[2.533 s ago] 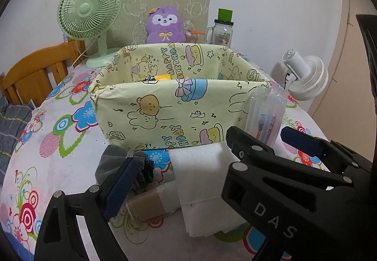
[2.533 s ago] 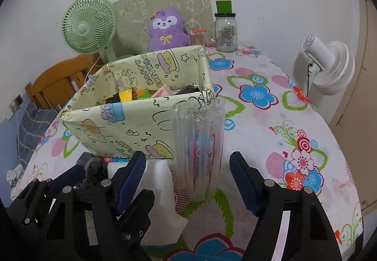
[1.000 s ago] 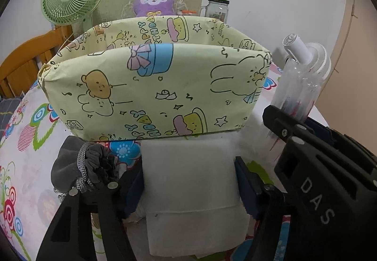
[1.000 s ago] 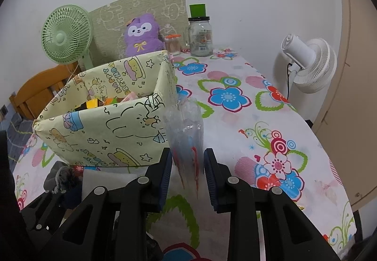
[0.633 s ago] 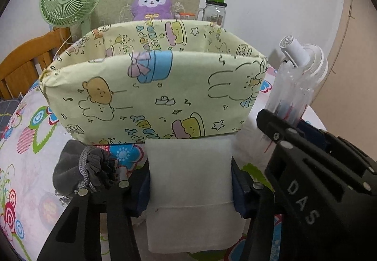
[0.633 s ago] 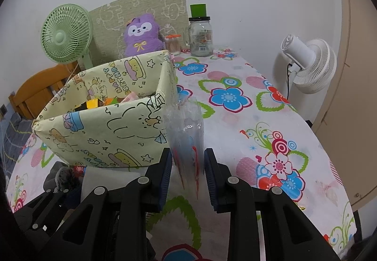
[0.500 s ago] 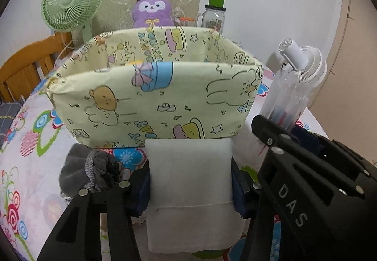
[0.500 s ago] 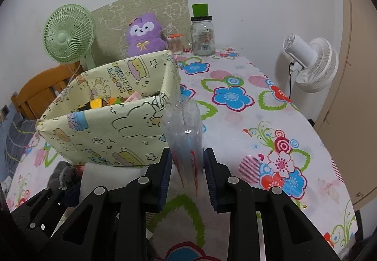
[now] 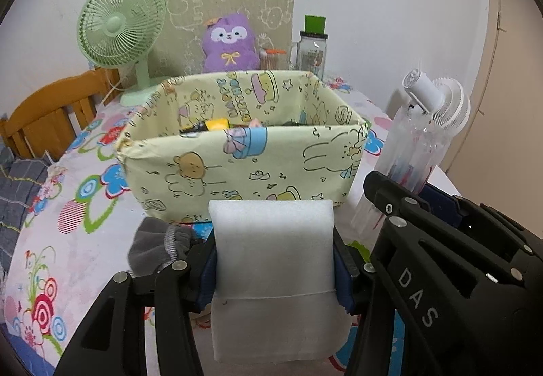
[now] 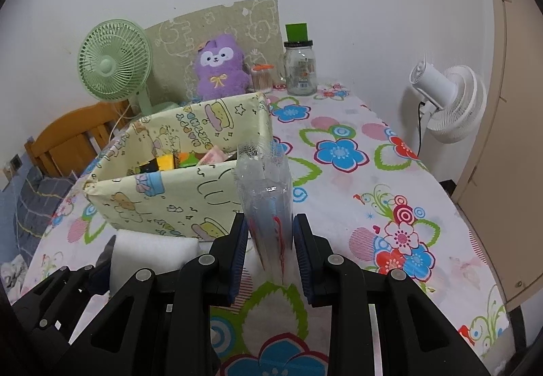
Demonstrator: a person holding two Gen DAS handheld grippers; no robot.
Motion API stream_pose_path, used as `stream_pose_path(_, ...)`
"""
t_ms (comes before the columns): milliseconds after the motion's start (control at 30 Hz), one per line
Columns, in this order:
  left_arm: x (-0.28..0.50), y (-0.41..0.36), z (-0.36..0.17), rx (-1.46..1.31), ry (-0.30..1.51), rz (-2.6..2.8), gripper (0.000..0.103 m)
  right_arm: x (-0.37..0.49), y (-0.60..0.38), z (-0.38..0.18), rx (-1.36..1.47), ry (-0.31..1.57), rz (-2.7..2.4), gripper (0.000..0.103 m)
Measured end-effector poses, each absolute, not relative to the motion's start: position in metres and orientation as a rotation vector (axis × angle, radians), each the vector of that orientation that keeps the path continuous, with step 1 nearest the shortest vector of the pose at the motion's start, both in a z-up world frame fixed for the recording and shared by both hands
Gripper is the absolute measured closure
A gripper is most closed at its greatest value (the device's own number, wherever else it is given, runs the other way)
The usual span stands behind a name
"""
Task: Organize soft objects
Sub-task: 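Lift white cloth with left gripper while right gripper carries straw pack toward basket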
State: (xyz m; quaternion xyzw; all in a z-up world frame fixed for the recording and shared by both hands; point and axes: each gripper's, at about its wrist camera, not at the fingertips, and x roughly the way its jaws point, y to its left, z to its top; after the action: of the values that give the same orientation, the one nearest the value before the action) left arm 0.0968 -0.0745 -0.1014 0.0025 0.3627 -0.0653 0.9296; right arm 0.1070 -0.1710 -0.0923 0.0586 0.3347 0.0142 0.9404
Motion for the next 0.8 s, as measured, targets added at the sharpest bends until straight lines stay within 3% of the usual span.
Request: stream_pose_path(800, 0.051, -0.053, -0.052, 0.013, 0.611, -0.102, 0.046, 0.065, -0.150, -0.041, 0.093, 0.592, 0.050, 0.072)
